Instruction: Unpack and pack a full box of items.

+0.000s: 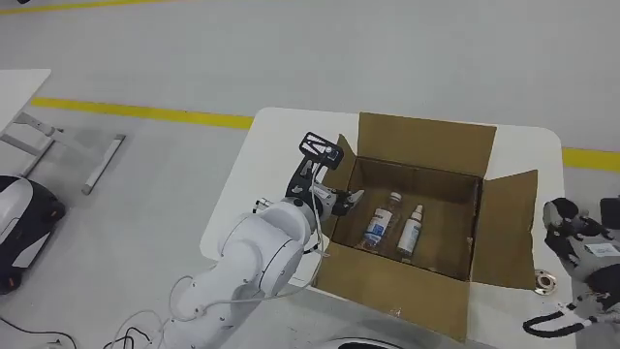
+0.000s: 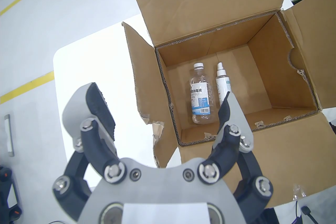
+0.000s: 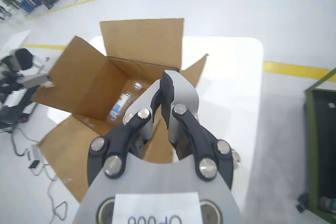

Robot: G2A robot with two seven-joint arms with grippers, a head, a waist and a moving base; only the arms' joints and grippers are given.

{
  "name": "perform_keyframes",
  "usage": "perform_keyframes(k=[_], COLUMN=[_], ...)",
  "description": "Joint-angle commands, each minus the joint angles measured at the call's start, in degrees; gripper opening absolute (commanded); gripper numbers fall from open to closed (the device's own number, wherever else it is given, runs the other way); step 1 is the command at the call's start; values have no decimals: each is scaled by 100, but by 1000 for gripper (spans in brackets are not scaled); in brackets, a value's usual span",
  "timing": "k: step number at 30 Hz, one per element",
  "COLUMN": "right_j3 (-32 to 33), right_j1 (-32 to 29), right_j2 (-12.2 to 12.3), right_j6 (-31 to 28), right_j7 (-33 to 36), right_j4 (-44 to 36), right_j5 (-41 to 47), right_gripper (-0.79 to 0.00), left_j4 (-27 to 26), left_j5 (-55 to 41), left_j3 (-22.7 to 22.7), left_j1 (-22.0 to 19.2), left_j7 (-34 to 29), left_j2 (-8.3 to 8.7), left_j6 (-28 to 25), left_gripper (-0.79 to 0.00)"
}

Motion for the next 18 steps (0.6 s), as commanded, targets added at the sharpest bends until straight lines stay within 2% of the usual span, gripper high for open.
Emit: perform_keyframes(k=[1,5,10,13,18], right_j3=[311,839,1080,956,561], right_j1=[-193,-614,-1167,-1278,-1266], right_j2=[35,85,142,184,207], right_j6=[-309,-630,-1292,-1535,-1850], right_j7=[57,193,691,1046,1068], right_j4=[3,3,7,188,514], right_j5=[-292,-806,-1176,-1881,-1949], right_gripper=[-785,-785,-785,-785,-785], left_j4=[0,0,0,0,0], left_j5=[0,0,0,0,0], left_j3=[0,0,0,0,0], left_j1=[0,0,0,0,0], left_j7=[0,0,0,0,0], left_j2=[0,0,0,0,0], left_j6=[0,0,0,0,0], left_gripper=[0,0,0,0,0])
